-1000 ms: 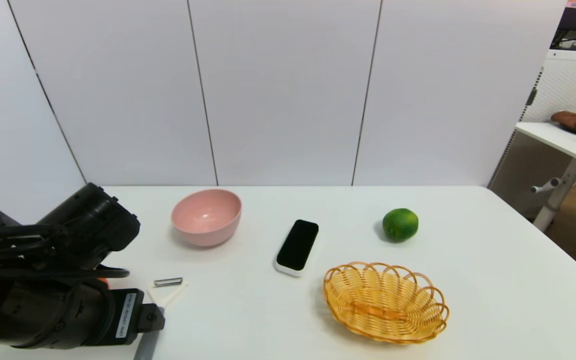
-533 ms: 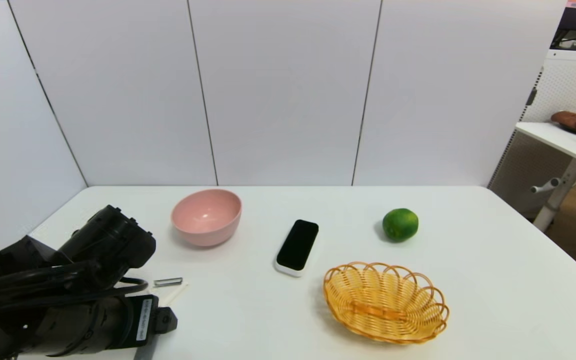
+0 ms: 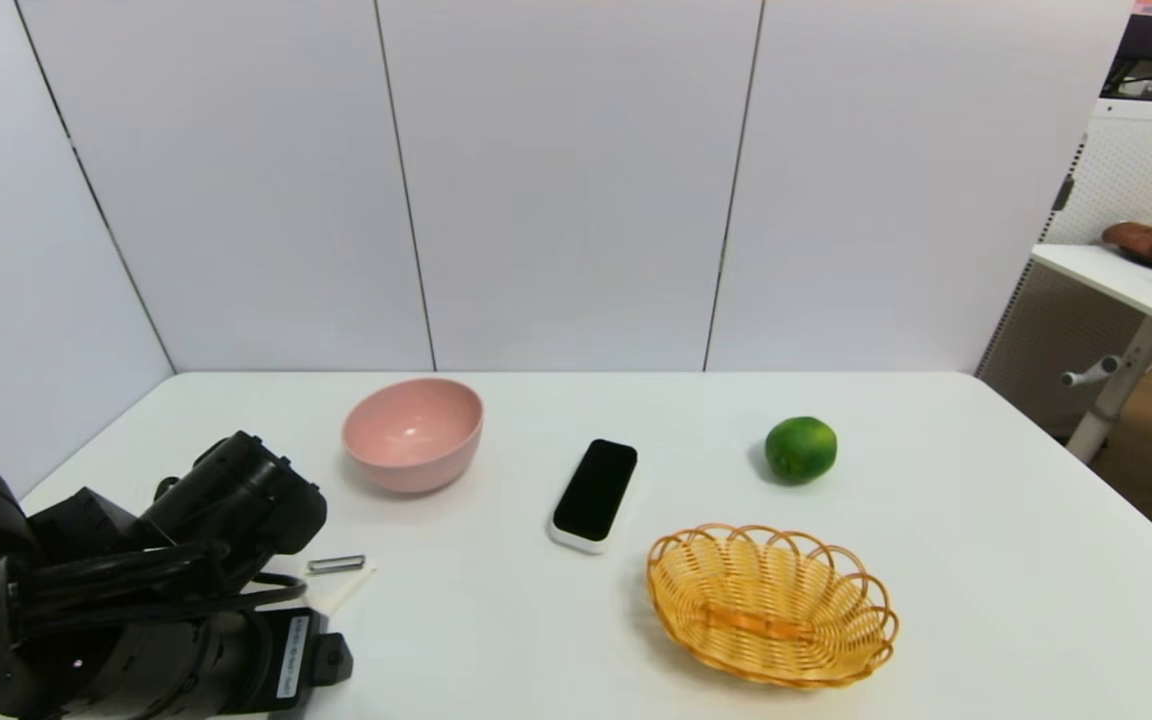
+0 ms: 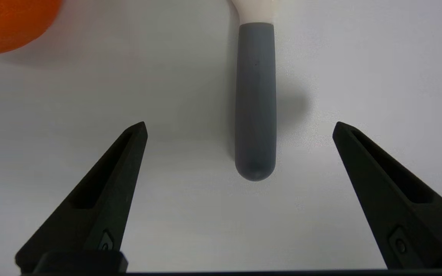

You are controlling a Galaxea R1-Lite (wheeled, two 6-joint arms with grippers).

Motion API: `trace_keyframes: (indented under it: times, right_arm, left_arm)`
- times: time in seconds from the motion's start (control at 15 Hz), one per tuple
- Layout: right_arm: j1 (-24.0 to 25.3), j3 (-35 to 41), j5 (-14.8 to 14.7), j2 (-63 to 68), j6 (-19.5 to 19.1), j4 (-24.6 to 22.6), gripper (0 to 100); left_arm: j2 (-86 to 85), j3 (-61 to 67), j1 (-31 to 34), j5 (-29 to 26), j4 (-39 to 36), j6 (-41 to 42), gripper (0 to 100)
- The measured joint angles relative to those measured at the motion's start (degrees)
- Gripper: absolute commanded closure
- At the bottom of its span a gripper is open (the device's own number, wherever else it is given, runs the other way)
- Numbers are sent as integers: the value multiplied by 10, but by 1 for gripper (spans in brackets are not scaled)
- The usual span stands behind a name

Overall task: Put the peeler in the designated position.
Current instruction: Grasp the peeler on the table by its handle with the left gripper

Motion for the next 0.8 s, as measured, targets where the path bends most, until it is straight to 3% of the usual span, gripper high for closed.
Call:
trace_keyframes:
  times: [0.8]
  right_arm:
    - [0, 0, 0, 0, 0, 0, 0]
  left_arm:
    - [18, 17, 0, -1, -30, -19, 0]
